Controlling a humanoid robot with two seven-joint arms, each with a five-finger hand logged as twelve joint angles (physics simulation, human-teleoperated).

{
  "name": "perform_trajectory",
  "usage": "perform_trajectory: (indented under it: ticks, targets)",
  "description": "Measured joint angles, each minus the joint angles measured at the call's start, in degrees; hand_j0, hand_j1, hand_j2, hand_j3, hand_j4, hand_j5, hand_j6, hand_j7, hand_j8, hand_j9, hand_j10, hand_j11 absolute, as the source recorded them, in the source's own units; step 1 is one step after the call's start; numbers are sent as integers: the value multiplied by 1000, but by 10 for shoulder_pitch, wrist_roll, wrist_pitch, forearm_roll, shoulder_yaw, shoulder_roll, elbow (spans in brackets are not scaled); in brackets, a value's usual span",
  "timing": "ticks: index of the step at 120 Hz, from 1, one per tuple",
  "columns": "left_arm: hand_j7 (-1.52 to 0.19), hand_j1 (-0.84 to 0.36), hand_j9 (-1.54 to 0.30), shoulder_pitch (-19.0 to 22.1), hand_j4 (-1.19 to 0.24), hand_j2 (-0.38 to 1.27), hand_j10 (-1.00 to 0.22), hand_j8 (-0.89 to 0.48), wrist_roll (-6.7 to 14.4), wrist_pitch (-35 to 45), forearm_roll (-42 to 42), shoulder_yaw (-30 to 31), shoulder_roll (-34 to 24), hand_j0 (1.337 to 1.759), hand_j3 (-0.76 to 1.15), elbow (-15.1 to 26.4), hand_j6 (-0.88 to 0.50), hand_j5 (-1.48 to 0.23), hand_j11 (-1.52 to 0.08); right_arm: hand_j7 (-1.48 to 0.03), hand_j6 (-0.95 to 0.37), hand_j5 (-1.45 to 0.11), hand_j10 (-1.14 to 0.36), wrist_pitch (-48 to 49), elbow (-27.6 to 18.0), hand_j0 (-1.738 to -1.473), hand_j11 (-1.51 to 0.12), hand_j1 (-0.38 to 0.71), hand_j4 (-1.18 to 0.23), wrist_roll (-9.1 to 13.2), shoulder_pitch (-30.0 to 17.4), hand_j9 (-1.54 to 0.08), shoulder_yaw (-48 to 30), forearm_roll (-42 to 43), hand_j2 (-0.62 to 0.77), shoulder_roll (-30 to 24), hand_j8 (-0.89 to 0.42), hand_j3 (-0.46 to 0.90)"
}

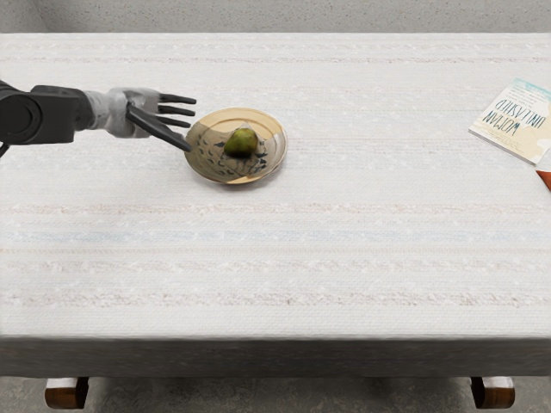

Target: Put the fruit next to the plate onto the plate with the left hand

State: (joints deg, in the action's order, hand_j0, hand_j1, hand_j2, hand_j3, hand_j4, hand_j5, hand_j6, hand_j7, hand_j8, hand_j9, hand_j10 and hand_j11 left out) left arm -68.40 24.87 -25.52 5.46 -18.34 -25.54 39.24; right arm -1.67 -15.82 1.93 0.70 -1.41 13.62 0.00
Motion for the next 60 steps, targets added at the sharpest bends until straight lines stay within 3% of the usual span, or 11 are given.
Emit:
perform_trajectory:
  ticks: [14,36,60]
  targets:
    - [-95,265,-95,34,-72,27,-72,-67,-1,-64,-29,-33,-71,1658,0,0,-66,-95,-95,0,0,0,0,0,0,-1658,0,-349,0,0,0,0,0,0,0,0,0,0]
    - [-61,294,-61,91,-45,15,-45,-43,-1,-90,-56,-54,-161,1658,0,1,-43,-61,-61,0,0,0,0,0,0,-1658,0,-349,0,0,0,0,0,0,0,0,0,0]
    - [-43,310,-43,107,-31,9,-31,-30,-1,-94,-66,-57,-196,1658,0,0,-30,-43,-43,0,0,0,0,0,0,-1658,0,-349,0,0,0,0,0,0,0,0,0,0]
